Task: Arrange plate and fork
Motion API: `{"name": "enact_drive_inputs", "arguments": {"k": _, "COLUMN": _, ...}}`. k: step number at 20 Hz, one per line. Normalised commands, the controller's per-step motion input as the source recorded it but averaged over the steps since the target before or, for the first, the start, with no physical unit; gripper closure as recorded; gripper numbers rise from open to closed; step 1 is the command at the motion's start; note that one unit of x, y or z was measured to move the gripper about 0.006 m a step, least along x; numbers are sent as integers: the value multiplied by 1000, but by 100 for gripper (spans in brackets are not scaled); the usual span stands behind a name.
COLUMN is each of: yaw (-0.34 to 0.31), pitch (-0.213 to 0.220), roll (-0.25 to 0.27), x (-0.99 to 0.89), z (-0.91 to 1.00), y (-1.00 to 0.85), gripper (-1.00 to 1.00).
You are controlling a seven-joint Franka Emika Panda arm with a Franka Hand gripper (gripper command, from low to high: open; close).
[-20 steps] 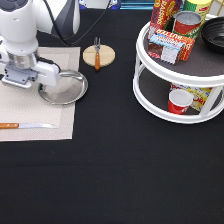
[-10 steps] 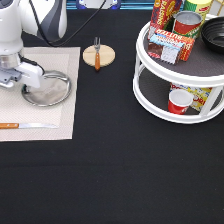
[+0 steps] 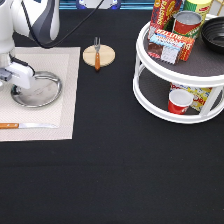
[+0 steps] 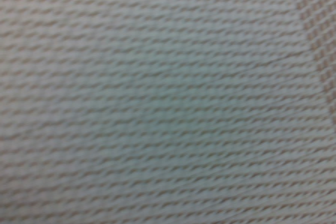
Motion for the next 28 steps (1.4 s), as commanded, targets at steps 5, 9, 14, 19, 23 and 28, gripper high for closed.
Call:
{"name": "enact_drive_inputs", "arguments": {"k": 5, "yaw": 135, "pitch": 51, "roll": 1, "x": 88, "z": 708, "y": 623, "gripper": -100}}
{"name": "enact_drive_inputs", "arguments": {"k": 9, "yaw": 145, "pitch": 57, "roll": 22, "x": 0, "z": 835, "y": 644, "gripper": -100}}
{"name": "enact_drive_inputs", "arguments": {"k": 14, "yaw": 124, "pitch": 59, "roll": 8, "x": -15, "z": 870, "y": 720, "gripper": -100}}
{"name": "enact_drive_inputs", "arguments": {"k": 19, "yaw": 99, "pitch": 19, "roll": 4, "x": -175, "z": 711, "y": 793, "gripper": -100}}
{"name": "enact_drive_inputs", "arguments": {"k": 23, "yaw": 86, "pitch": -10, "roll": 4, "x": -446, "z": 427, "y": 770, "gripper": -100}}
{"name": "enact_drive_inputs", "arguments": {"k": 28, "yaw": 64, "pitch": -3, "roll": 5, "x": -540, "z": 137, "y": 778, "gripper": -100}}
